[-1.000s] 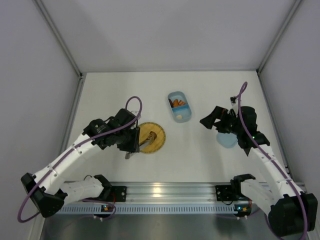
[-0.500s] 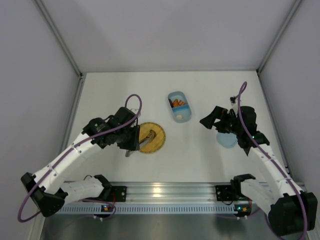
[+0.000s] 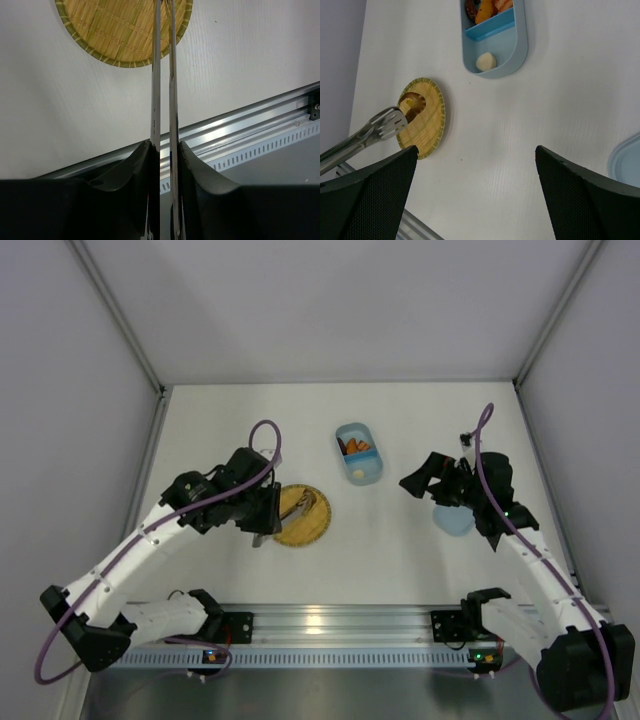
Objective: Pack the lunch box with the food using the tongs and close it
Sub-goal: Pick up the fake food from the plate.
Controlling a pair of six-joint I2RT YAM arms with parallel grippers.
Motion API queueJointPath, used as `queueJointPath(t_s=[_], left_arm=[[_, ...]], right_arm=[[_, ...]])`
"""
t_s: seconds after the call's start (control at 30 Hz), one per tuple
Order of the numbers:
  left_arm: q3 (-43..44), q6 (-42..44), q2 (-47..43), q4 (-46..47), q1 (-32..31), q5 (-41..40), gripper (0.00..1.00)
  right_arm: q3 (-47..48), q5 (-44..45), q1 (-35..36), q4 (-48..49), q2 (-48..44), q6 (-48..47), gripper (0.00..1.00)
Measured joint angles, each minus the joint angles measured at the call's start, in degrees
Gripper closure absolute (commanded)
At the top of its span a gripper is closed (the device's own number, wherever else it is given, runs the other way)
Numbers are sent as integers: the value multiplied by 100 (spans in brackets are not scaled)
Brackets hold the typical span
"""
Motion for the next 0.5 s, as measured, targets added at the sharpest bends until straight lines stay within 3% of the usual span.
queueJointPath(t_s=[0.5], left_arm=[[859, 9, 905, 568, 0, -33, 78]], right_arm=[[2, 0, 0, -4, 90, -20, 0]])
